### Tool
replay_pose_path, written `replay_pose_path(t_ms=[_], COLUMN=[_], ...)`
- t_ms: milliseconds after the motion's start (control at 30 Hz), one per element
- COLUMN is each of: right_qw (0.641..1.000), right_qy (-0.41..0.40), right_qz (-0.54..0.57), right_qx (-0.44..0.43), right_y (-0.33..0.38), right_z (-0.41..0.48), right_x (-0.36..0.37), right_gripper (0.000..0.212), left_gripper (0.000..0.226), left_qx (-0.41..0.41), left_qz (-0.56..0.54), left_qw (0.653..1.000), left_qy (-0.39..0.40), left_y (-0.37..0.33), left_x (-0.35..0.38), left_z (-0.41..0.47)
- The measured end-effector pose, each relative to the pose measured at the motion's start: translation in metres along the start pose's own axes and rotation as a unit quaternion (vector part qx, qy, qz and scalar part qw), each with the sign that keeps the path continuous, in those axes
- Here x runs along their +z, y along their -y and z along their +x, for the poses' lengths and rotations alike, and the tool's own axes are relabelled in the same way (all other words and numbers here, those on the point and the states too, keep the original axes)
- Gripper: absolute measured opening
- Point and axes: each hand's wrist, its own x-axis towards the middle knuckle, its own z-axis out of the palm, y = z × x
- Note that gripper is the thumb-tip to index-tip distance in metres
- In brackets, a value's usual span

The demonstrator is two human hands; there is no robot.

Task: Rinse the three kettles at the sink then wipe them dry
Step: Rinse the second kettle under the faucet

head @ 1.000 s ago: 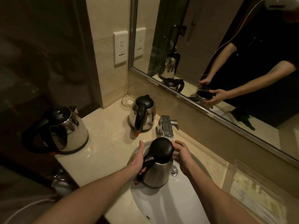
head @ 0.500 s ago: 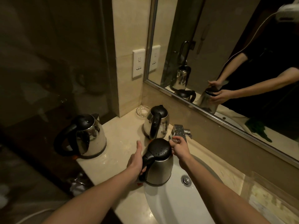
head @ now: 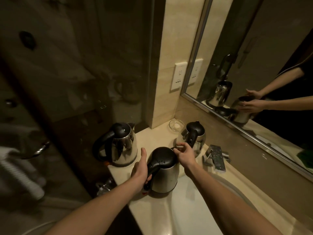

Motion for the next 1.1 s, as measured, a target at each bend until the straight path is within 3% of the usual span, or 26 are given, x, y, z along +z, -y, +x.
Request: replay_pose_path(t_ms=[233,433,700,867,1000,1100], right_qw=[1.000,1.000,0.999,0.998,0.999,0.998], right_qy=[0.007,0.003,0.004,-0.002,-0.006,-0.015], right_qz=[0.005,0.003,0.033,0.043,0.038,0.045], right_qx=[0.009,0.024,0.027,0.038,0.038,0.033], right_y=[0.016,0.029,0.045,0.055,0.057,0.058], right_z=[0.024,0.044,0.075,0.102,0.127,0.143], right_x=[0.035,0.053,0.054,0.056,0.060,0.063], right_gripper=[0.022,0.032,0.018,0.010,0.019,0.029], left_gripper=[0.097,0.115,0.098,0.108,0.086,0.110], left_qx=[0.001,-0.009,-0.009,-0.020,-0.015,-0.020], left_qz=[-0.086,-0.117,-0.170,-0.168,-0.181,-0.143], left_qw=[0.996,0.993,0.985,0.985,0.983,0.987], left_qy=[-0.010,-0.003,0.001,-0.017,-0.040,-0.076], left_y=[-0.014,-0.025,-0.051,-0.066,-0.082,-0.090], left_x=[-0.022,-0.024,-0.009,0.002,0.009,0.014], left_z=[0.011,0.029,0.044,0.068,0.084,0.091])
